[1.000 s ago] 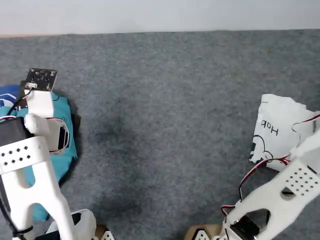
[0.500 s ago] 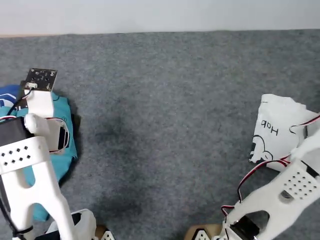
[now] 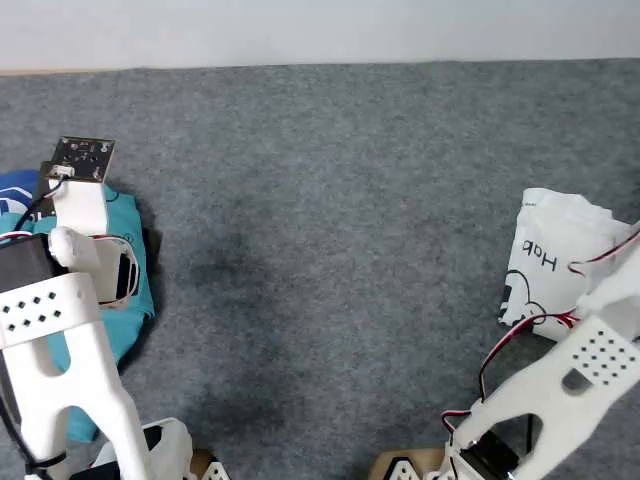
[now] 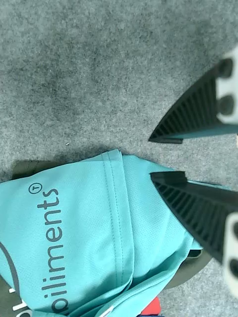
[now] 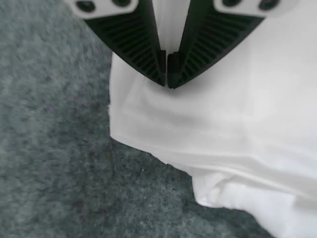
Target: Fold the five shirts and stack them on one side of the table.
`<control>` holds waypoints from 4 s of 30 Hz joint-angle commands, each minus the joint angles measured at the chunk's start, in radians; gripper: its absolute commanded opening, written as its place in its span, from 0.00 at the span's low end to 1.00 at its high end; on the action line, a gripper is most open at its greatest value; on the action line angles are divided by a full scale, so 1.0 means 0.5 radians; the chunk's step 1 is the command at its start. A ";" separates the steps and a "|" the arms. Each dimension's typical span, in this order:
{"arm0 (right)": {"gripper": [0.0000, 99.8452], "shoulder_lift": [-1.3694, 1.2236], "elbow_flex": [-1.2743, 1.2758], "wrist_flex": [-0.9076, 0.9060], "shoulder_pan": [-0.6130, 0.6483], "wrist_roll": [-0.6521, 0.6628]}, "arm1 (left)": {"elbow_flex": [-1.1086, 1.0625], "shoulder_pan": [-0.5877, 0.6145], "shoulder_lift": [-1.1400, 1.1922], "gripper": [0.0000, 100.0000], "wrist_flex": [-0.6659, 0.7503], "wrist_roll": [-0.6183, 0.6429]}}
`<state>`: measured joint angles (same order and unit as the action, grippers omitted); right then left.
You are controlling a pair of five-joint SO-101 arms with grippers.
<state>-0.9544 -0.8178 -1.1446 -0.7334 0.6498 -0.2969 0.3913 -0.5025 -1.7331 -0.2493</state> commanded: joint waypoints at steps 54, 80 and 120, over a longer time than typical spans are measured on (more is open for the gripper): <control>0.01 2.245 2.081 -1.300 0.637 -0.687 | 0.575 0.684 0.620 0.26 0.055 -1.418; 0.01 2.263 2.102 -1.306 0.631 -0.690 | 1.232 0.218 0.997 0.00 0.359 -1.145; 0.01 2.266 2.099 -1.303 0.760 -0.687 | 1.030 -0.654 1.132 0.01 0.491 -0.482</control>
<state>0.1320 0.2363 -1.7538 -0.3974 0.3153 0.3736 -0.0583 0.0284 -1.4998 -0.3537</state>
